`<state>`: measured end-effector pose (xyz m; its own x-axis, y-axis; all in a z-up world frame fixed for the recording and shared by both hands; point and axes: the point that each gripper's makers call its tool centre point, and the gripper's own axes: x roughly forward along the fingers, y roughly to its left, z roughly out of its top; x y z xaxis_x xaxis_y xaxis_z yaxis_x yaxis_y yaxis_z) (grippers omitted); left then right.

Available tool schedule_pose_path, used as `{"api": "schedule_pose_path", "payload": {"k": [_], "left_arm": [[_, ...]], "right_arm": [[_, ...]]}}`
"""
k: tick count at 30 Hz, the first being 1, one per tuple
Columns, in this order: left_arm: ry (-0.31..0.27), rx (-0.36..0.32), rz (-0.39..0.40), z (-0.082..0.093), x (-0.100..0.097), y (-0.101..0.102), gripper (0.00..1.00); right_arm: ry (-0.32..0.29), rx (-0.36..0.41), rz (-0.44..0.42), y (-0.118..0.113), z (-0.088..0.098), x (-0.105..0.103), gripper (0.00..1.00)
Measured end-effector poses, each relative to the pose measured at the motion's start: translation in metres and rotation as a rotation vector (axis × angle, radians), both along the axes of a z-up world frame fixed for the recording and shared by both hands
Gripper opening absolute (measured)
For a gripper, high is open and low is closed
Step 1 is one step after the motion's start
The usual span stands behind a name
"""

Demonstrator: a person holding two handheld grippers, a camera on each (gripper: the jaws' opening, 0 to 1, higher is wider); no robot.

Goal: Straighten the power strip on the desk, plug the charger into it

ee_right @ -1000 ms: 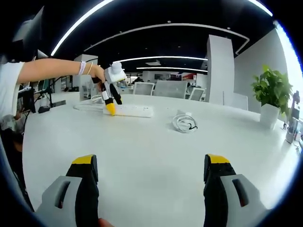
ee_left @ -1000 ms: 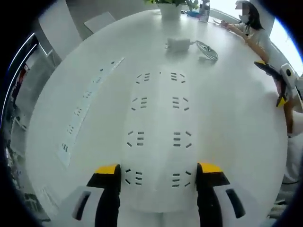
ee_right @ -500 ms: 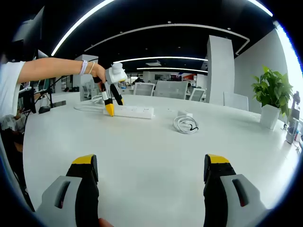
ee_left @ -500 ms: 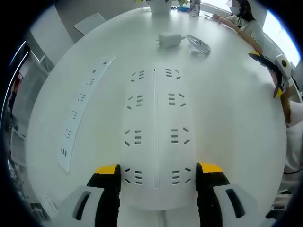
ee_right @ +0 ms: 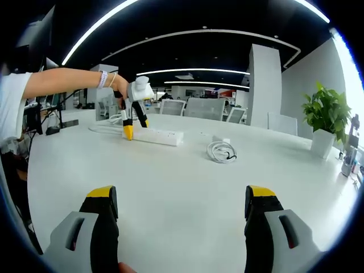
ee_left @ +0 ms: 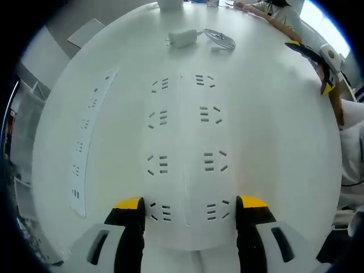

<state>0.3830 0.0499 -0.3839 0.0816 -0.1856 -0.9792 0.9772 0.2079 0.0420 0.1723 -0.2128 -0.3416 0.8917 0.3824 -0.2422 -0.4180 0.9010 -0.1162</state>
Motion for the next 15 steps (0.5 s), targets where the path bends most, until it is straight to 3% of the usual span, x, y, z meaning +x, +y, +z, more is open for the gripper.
{"api": "schedule_pose_path", "payload": {"k": [15], "left_arm": [[0.010, 0.022, -0.081, 0.0012, -0.0059, 0.0032, 0.65]], "right_arm": [[0.012, 0.002, -0.010, -0.0028, -0.0055, -0.0038, 0.92]]}}
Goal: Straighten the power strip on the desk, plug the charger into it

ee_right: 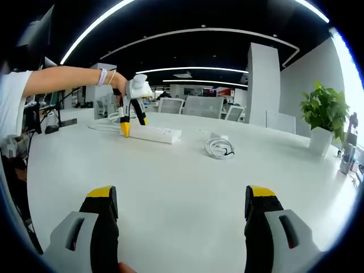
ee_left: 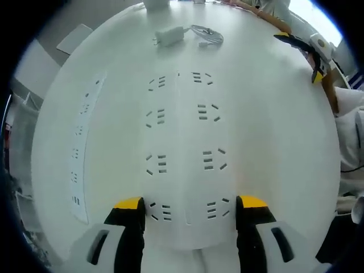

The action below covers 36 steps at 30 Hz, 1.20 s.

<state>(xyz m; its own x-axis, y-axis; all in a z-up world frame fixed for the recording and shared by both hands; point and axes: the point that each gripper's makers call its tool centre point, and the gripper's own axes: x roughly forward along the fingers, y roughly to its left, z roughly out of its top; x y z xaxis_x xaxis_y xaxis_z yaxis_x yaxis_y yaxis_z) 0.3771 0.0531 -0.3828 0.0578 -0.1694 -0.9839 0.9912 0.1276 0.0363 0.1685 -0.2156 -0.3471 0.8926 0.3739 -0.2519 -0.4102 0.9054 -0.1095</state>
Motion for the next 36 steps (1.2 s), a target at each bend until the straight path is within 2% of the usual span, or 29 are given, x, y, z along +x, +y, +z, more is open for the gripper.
{"api": "schedule_pose_path", "payload": {"k": [20, 29, 36], "left_arm": [[0.000, 0.074, -0.094, 0.0012, -0.0024, 0.0048, 0.66], [0.000, 0.101, -0.120, 0.0010, -0.0070, 0.0058, 0.66], [0.000, 0.095, -0.116, 0.0011, -0.0065, 0.0056, 0.66]], "right_arm": [[0.000, -0.002, 0.020, 0.0085, 0.0026, 0.0000, 0.92], [-0.001, -0.004, 0.025, 0.0097, 0.0039, -0.0006, 0.92], [0.001, -0.005, 0.027, 0.0106, 0.0032, -0.0004, 0.92]]}}
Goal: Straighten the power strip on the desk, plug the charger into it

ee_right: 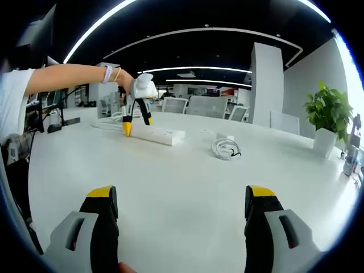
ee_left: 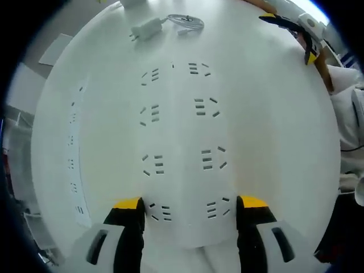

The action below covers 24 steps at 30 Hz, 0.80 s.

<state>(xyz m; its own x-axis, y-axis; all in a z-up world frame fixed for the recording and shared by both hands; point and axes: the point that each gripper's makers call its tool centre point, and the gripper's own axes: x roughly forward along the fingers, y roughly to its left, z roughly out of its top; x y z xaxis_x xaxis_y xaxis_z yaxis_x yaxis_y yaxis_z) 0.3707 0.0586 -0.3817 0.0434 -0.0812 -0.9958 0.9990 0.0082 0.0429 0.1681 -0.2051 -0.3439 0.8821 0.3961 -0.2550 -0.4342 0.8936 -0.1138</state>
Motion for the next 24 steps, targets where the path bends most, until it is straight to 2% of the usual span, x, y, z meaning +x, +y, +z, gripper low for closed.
{"api": "schedule_pose_path", "payload": {"k": [11, 16, 21, 24], "left_arm": [[-0.005, -0.037, 0.006, 0.000, 0.002, 0.000, 0.68], [-0.040, -0.087, 0.056, 0.001, 0.012, 0.005, 0.76], [-0.091, -0.081, 0.067, 0.002, 0.018, 0.011, 0.88], [-0.099, -0.101, 0.080, 0.004, 0.018, 0.013, 0.94]], "right_arm": [[0.003, 0.001, 0.008, 0.004, -0.002, 0.001, 0.92], [0.007, -0.006, -0.001, 0.000, -0.005, 0.001, 0.92], [0.014, 0.001, -0.007, -0.002, -0.008, 0.002, 0.92], [0.016, 0.002, -0.004, -0.001, -0.010, 0.001, 0.92]]}}
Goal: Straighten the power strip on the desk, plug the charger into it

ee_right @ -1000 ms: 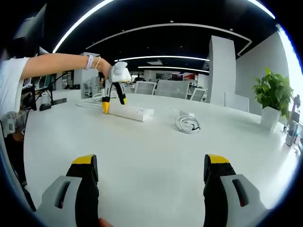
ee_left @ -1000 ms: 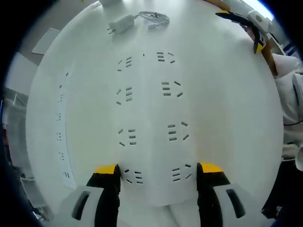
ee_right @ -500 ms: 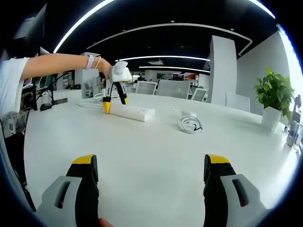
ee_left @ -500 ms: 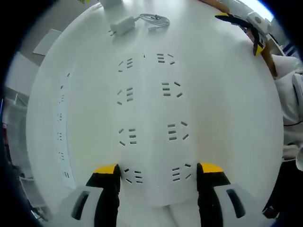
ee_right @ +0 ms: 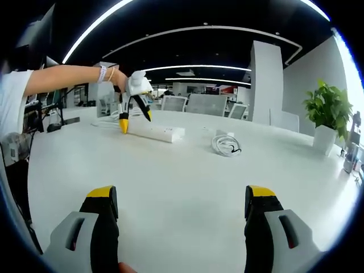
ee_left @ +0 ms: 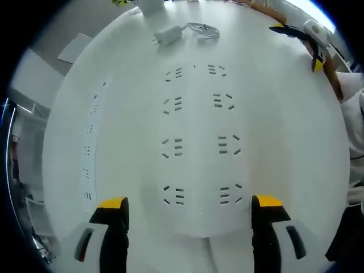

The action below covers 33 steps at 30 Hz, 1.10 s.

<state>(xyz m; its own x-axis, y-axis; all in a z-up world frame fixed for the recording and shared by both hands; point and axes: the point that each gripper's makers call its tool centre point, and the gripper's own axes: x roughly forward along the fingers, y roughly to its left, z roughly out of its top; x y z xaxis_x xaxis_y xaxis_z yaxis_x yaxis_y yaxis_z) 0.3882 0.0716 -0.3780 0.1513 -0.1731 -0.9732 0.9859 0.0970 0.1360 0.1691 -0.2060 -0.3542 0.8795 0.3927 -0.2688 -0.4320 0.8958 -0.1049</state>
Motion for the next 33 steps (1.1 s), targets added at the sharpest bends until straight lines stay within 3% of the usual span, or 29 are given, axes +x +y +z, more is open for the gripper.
{"api": "schedule_pose_path", "payload": {"k": [6, 12, 23, 33], "left_arm": [[0.003, -0.075, 0.032, 0.003, -0.007, -0.006, 0.99], [0.022, -0.191, 0.073, 0.008, -0.013, -0.021, 0.99], [-0.002, -0.340, 0.132, 0.019, -0.012, -0.030, 0.99], [-0.013, -0.565, 0.190, 0.038, -0.009, -0.041, 0.99]], "right_arm": [[-0.004, 0.002, 0.003, 0.003, 0.001, 0.000, 0.92], [-0.008, 0.008, 0.010, 0.005, 0.002, -0.001, 0.92], [-0.023, 0.028, 0.011, 0.006, 0.009, -0.003, 0.92], [-0.028, 0.061, 0.025, 0.014, 0.012, -0.001, 0.92]]}}
